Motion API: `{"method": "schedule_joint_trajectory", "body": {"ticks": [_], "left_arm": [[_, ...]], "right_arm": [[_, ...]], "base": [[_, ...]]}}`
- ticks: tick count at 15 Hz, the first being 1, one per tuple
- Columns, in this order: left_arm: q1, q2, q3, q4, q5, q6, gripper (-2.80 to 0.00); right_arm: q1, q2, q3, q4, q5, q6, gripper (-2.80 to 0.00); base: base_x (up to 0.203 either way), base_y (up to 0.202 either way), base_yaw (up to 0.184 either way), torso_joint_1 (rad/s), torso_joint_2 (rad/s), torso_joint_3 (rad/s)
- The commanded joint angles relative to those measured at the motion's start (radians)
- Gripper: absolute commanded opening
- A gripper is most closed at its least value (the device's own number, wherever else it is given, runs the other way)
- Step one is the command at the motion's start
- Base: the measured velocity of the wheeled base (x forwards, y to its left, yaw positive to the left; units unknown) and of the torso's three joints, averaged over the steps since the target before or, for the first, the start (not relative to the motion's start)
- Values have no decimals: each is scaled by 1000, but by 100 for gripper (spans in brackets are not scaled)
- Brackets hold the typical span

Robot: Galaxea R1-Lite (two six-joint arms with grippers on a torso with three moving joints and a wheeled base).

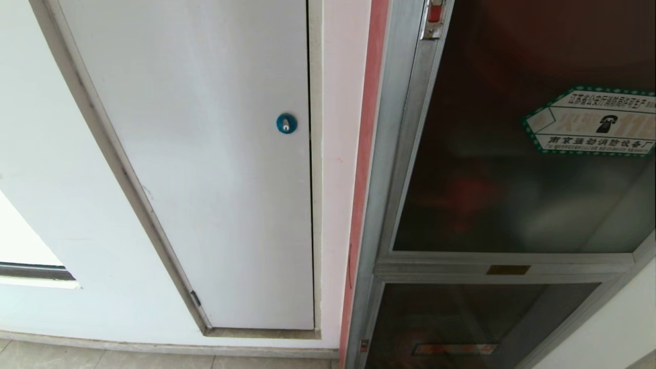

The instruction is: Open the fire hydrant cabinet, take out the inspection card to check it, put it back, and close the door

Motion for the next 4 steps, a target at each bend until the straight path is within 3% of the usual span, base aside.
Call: {"method": "schedule_joint_trajectory", "body": {"ticks": [1, 4], "left_arm": [[0, 1, 0, 1, -1, 0, -280], [0, 1, 0, -1, -1, 0, -280]], "right_arm": [[0, 1, 0, 0, 0, 0, -280], [0, 1, 0, 0, 0, 0, -280]], "base": [[0, 0, 0, 0, 0, 0], [0, 0, 0, 0, 0, 0]]}}
